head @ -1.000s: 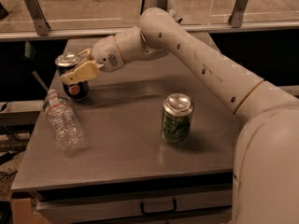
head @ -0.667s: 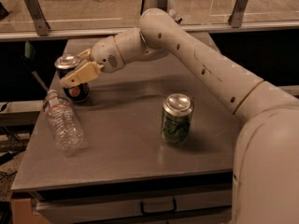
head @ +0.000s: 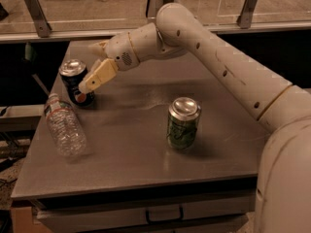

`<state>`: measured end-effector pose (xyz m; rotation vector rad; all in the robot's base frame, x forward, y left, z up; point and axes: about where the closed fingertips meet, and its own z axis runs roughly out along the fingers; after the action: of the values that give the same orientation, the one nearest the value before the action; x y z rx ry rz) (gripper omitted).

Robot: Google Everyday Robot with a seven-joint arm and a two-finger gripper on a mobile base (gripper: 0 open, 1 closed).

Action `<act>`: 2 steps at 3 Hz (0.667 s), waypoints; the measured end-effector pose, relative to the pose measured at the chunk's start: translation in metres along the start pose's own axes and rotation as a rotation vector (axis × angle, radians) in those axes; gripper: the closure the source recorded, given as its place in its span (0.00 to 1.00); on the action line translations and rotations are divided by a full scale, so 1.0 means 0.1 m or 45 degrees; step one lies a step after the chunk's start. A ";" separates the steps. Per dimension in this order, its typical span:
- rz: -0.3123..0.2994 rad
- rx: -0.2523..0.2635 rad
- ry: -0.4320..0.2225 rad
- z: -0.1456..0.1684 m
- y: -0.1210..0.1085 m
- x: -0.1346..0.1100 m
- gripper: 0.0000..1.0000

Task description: Move pepsi can near water bottle

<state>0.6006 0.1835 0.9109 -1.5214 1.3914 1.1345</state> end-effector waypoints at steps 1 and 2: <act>-0.080 0.189 0.035 -0.54 -0.08 -0.21 0.00; -0.216 0.470 0.054 -1.31 -0.06 -0.61 0.00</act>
Offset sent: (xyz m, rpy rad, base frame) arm 0.0313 -0.2174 0.1986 -0.0090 -0.5254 -0.5910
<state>0.6210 0.0790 1.0088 -1.3706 1.3808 0.7004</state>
